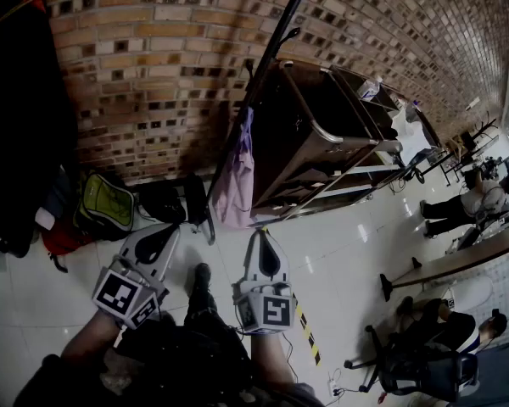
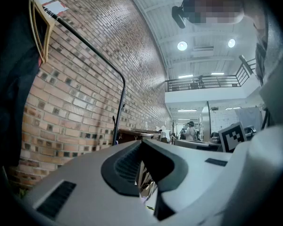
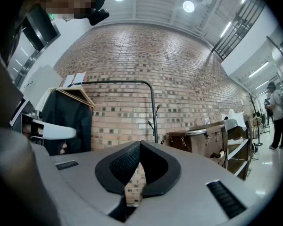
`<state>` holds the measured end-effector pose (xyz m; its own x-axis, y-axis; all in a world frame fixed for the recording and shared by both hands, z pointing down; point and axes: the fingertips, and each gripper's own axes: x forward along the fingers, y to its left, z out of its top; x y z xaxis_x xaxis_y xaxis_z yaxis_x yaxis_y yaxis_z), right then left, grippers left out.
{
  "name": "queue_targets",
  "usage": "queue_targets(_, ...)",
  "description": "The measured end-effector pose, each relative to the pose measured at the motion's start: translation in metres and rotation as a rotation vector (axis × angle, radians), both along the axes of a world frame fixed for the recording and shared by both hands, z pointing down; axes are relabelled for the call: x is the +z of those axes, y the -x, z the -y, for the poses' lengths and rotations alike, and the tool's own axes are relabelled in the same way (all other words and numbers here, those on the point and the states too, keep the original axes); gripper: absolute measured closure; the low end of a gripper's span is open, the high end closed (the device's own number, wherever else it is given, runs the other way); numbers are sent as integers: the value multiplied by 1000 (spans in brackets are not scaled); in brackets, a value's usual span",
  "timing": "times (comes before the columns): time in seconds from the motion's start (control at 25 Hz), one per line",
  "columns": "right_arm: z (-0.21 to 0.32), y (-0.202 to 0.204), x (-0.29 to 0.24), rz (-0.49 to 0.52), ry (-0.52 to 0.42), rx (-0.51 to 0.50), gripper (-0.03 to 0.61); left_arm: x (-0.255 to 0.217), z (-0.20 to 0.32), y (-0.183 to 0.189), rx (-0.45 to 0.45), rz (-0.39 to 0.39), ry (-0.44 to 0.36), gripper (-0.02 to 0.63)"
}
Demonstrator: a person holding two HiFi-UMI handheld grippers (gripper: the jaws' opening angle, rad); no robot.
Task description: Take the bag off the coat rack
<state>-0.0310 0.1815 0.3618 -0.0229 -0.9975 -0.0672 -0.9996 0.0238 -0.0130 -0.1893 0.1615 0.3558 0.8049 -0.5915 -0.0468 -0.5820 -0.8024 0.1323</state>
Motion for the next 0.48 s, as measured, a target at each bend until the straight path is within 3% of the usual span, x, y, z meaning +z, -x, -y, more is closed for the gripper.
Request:
queue_targets(0.24,32,-22,3,-4,-38,-8,555,7,28,-13,-26,2,14,580)
queue_targets(0.48,94,-55,6,13,-40,-39,555,21,86,-43,-72,20,37,580)
